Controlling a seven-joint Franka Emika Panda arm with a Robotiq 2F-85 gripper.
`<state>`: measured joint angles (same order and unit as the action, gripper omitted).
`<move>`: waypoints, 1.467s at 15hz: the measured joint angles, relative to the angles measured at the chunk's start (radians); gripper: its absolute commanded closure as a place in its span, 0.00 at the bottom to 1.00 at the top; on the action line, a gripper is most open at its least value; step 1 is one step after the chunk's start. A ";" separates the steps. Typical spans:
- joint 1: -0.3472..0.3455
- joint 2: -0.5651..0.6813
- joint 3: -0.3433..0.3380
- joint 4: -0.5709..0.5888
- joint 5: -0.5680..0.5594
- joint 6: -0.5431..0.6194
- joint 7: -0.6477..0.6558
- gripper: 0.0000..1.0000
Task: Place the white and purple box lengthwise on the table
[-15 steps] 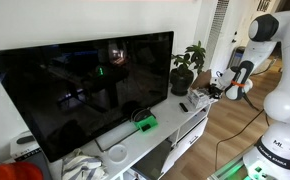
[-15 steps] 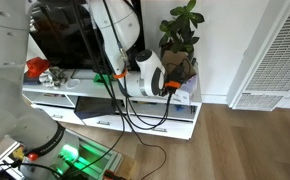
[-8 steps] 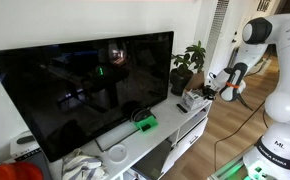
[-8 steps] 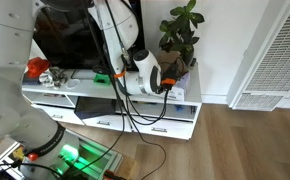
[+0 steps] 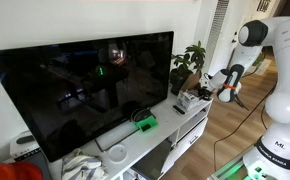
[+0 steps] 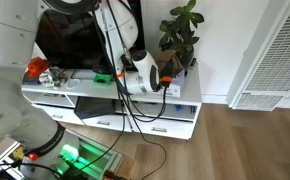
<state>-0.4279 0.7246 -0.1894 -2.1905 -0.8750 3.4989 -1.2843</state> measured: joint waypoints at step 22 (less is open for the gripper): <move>-0.165 -0.048 0.221 -0.050 -0.244 -0.023 0.035 0.31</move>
<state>-0.5932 0.6767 0.0311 -2.2401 -1.1194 3.4758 -1.2490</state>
